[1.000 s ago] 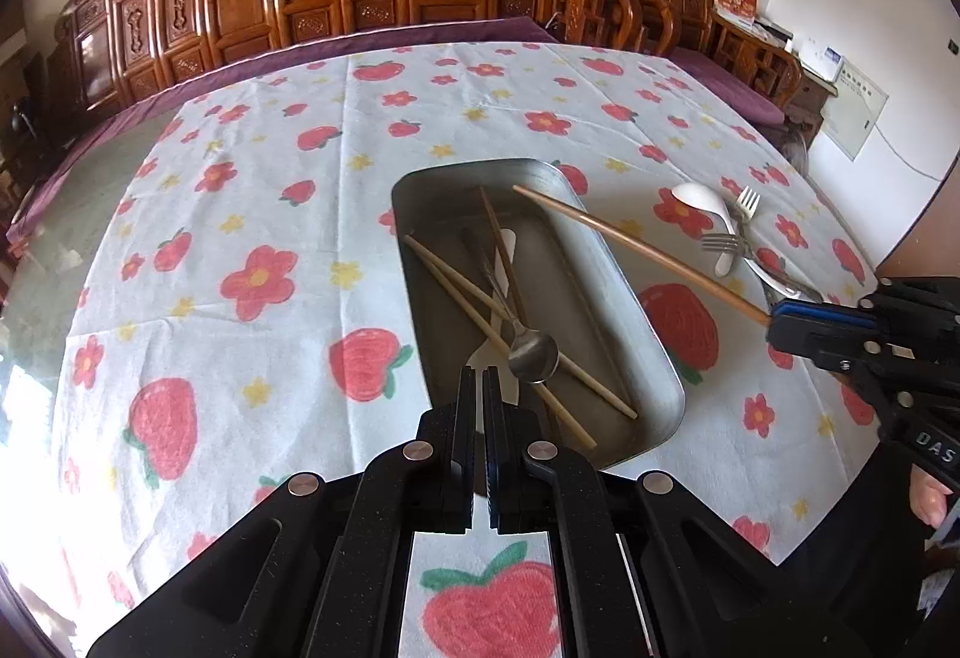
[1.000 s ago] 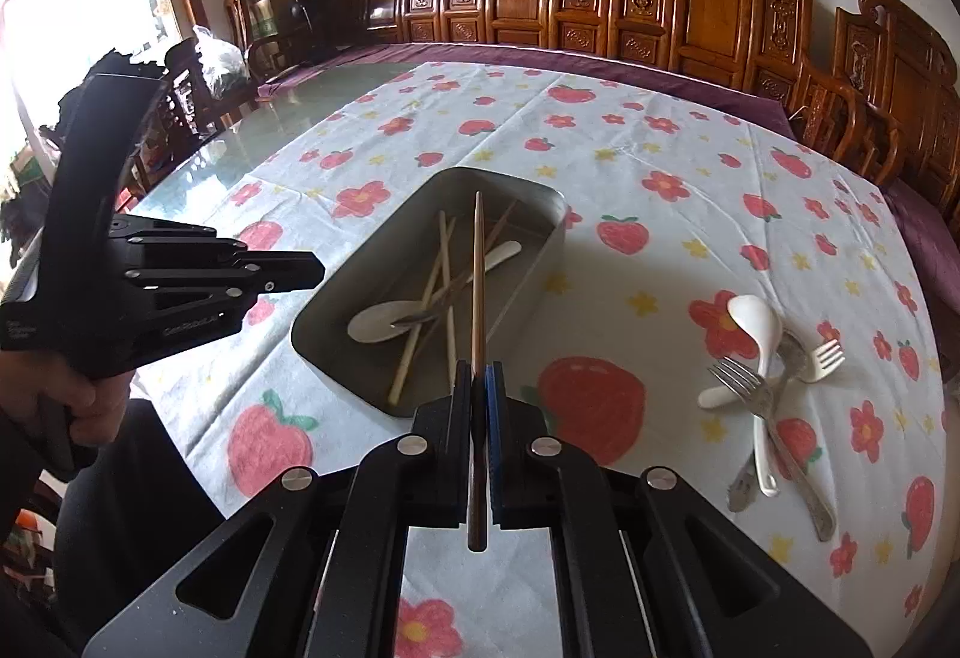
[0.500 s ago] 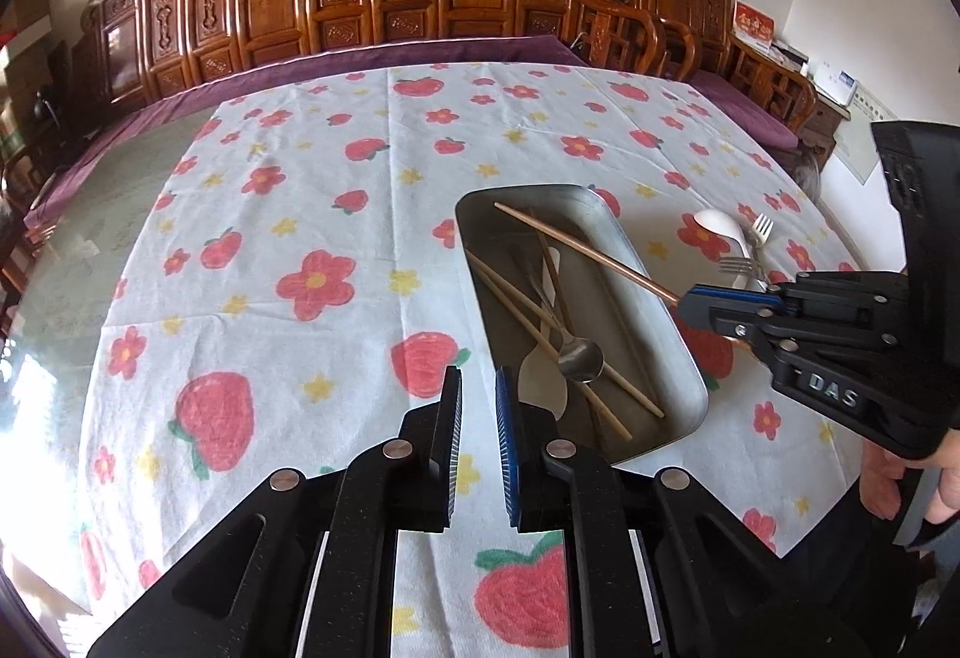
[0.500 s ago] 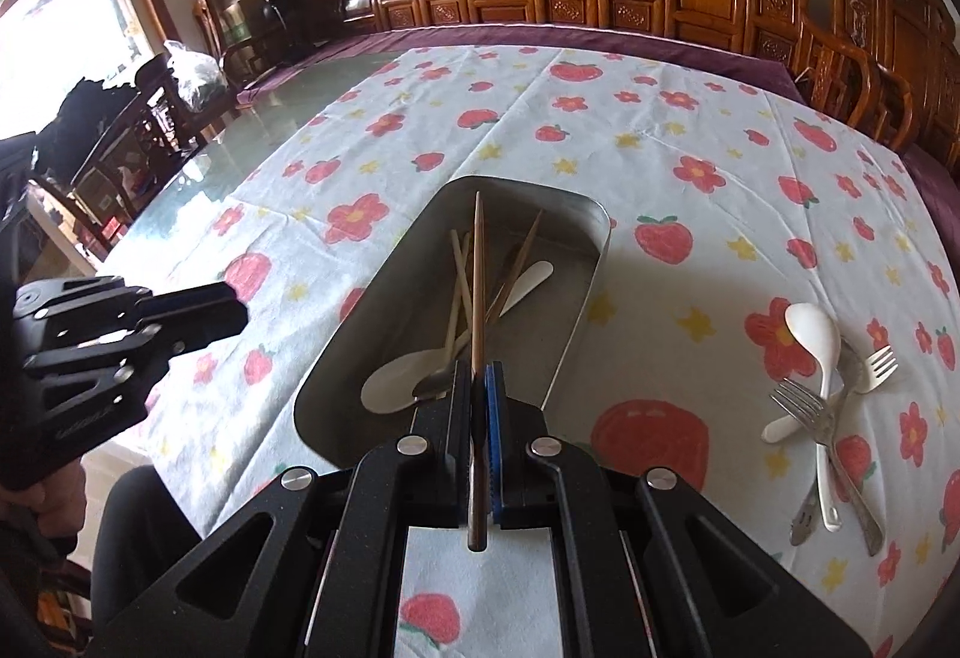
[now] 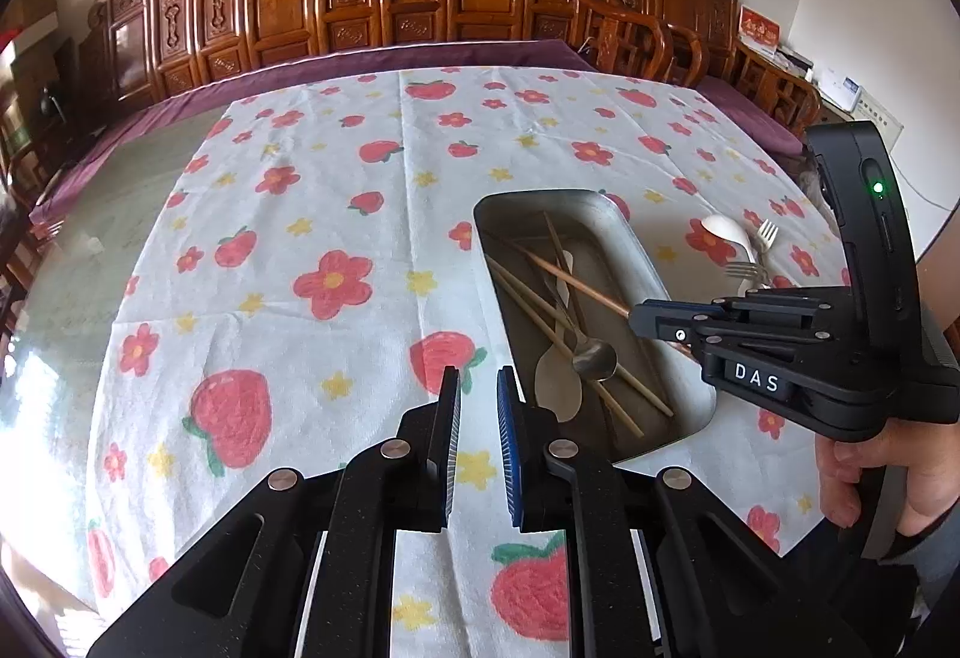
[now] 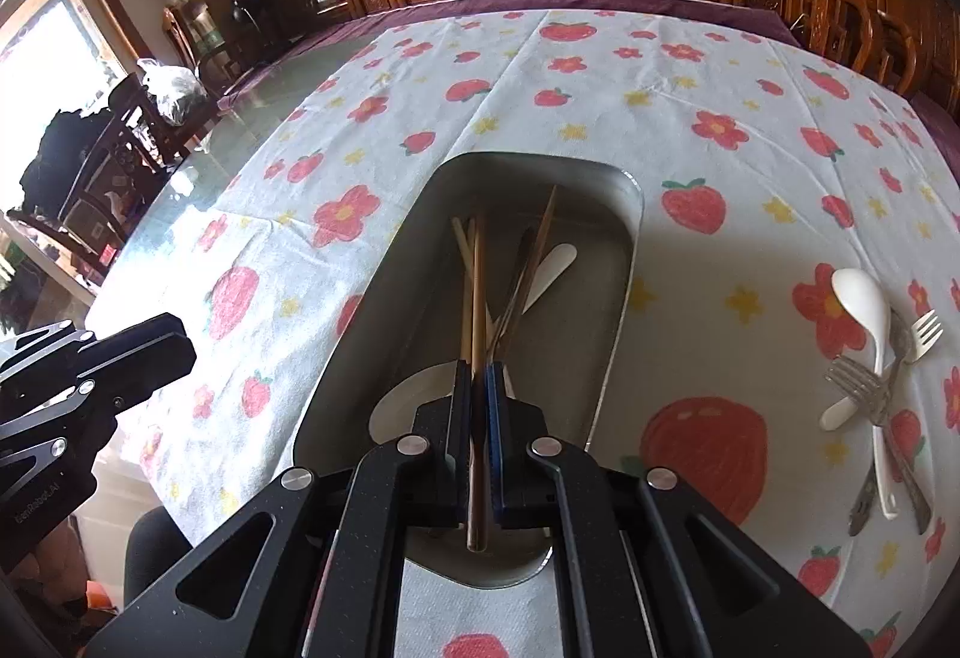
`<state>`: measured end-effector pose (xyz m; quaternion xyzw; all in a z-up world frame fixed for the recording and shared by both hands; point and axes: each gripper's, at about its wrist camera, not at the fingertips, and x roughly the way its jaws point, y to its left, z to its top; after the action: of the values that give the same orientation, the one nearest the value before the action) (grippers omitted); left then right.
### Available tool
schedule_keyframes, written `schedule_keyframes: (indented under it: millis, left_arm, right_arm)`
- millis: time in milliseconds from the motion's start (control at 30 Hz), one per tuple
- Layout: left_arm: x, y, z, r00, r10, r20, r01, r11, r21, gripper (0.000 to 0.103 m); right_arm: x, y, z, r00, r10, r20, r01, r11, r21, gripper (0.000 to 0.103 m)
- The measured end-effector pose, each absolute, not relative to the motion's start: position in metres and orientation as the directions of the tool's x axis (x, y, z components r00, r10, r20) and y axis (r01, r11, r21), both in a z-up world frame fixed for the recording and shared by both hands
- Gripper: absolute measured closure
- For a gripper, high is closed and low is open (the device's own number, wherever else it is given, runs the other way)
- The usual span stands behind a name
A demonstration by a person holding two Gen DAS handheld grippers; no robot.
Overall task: Organize utensils
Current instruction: 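Open the right tool to drop the brown chopstick into the tray, then grasp a metal fork from the utensil pile with the right tool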
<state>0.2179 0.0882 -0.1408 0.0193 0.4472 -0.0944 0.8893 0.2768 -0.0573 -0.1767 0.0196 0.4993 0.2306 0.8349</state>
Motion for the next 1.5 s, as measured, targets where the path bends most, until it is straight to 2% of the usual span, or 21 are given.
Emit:
schedule_keyframes:
  millis: [167,400,500,567,633,767,867,1067,1167,1500]
  left_arm:
    - [0.218,0.087,-0.141,0.582,-0.152,-0.799,0.185,0.981,-0.051,0.092]
    - [0.216,0.079,-0.138,0.583,-0.161,-0.796,0.193,0.98,-0.056,0.09]
    - [0.215,0.071,-0.137,0.587,-0.172,-0.791,0.201,0.978,-0.063,0.083]
    - [0.214,0.064,-0.136,0.587,-0.183,-0.789,0.21,0.975,-0.07,0.082]
    - [0.213,0.054,-0.136,0.588,-0.193,-0.785,0.219,0.973,-0.076,0.074]
    - [0.212,0.035,-0.137,0.585,-0.214,-0.782,0.24,0.967,-0.086,0.072]
    - [0.213,0.018,-0.138,0.581,-0.232,-0.78,0.254,0.962,-0.097,0.059]
    - [0.215,-0.012,-0.143,0.569,-0.252,-0.783,0.274,0.956,-0.108,0.058]
    - [0.214,-0.023,-0.146,0.565,-0.274,-0.778,0.275,0.952,-0.135,0.05]
    - [0.208,-0.049,-0.157,0.549,-0.277,-0.789,0.3,0.946,-0.124,0.048]
  right_arm:
    - [0.274,-0.052,-0.18,0.368,0.452,-0.813,-0.387,0.869,0.308,0.094]
    - [0.267,-0.066,-0.171,0.401,0.465,-0.789,-0.415,0.86,0.297,0.094]
    - [0.259,-0.085,-0.162,0.44,0.457,-0.773,-0.429,0.863,0.266,0.094]
    - [0.253,-0.102,-0.157,0.463,0.448,-0.765,-0.435,0.867,0.245,0.094]
    - [0.248,-0.119,-0.154,0.487,0.432,-0.759,-0.433,0.874,0.221,0.094]
    - [0.241,-0.165,-0.151,0.529,0.39,-0.754,-0.409,0.895,0.175,0.094]
    - [0.239,-0.201,-0.153,0.556,0.346,-0.756,-0.378,0.915,0.141,0.094]
    - [0.25,-0.269,-0.169,0.572,0.263,-0.777,-0.305,0.947,0.097,0.093]
    - [0.258,-0.292,-0.182,0.565,0.236,-0.79,-0.293,0.953,0.076,0.083]
    - [0.286,-0.315,-0.234,0.483,0.209,-0.85,-0.313,0.948,0.055,0.083]
